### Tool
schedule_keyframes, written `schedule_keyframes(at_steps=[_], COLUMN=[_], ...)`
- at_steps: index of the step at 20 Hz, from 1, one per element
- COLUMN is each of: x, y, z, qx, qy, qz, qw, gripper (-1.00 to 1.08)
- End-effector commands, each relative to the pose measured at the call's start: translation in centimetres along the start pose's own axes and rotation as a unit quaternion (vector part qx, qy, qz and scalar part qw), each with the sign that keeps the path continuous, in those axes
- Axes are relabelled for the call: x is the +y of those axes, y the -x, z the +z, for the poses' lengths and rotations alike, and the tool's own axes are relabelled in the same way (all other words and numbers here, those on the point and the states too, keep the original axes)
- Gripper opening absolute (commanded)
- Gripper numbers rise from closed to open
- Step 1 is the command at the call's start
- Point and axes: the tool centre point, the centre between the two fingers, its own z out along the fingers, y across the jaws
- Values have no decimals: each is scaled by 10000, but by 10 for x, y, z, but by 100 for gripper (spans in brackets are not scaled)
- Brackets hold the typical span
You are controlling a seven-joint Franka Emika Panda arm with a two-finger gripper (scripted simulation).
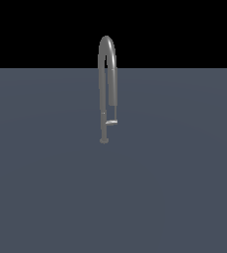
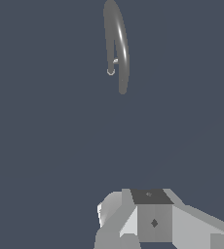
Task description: Turn on the faucet by rotating a designated handle.
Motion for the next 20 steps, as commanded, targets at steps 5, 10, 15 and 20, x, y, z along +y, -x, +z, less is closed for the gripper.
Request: schedule_keyframes(at_steps=[5,10,15,20], x=[0,-1,-3,-5], y=[-2,-11,-26,-49], z=[0,2,5,10], qx=[-27,-137,-333,-621], qy=[-20,-101,-247,-461], qz=[21,108,263,490], qw=[10000,9998,9988,9958], gripper=[-100,-100,-100,-100])
